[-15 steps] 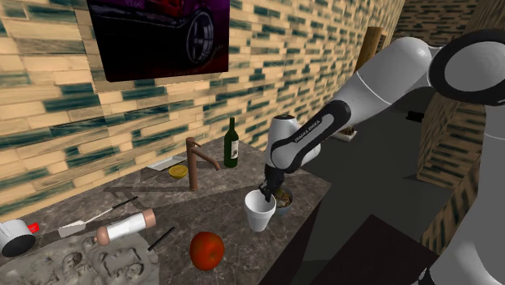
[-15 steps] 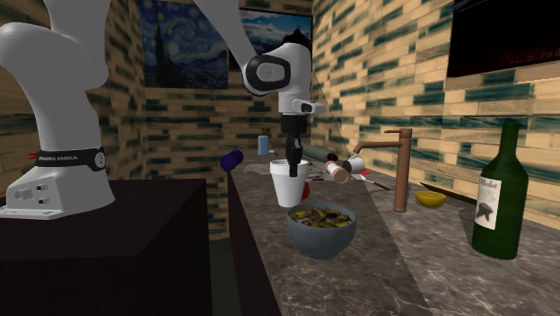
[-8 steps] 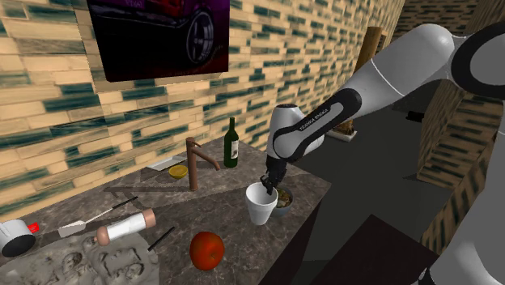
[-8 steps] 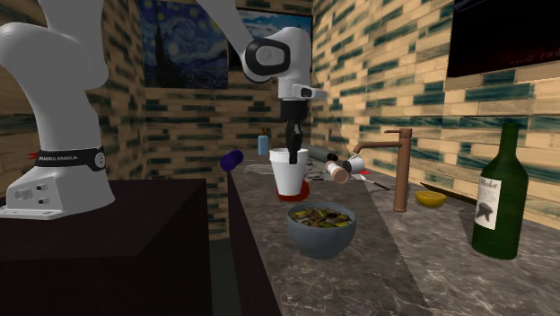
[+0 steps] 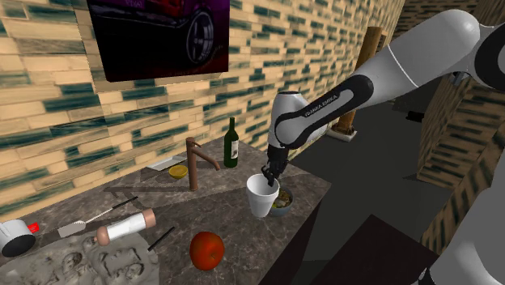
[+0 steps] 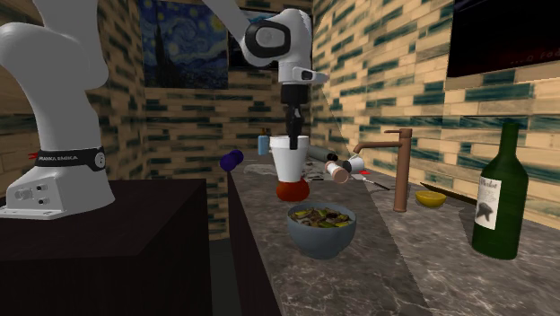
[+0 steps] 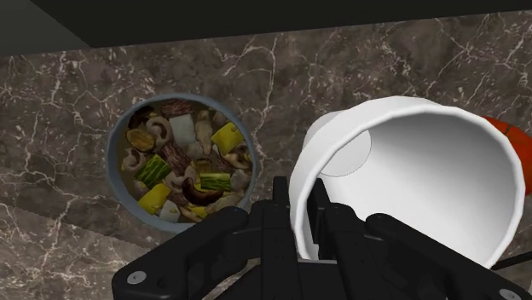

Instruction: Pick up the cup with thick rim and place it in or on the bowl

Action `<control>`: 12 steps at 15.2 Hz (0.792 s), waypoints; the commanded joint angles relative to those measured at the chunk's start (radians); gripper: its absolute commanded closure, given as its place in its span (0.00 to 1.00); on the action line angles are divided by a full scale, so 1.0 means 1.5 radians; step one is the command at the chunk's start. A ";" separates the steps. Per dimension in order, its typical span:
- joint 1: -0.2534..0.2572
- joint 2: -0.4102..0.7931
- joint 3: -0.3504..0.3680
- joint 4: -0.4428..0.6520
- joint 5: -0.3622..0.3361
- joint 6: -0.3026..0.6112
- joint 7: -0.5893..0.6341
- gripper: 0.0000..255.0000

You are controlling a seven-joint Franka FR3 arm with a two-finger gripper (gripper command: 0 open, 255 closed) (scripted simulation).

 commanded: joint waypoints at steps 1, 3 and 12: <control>0.001 -0.013 0.001 0.005 0.000 -0.018 0.002 1.00; 0.000 -0.025 0.001 0.010 0.000 -0.035 0.002 1.00; -0.067 -0.003 -0.049 0.105 0.005 -0.113 -0.114 1.00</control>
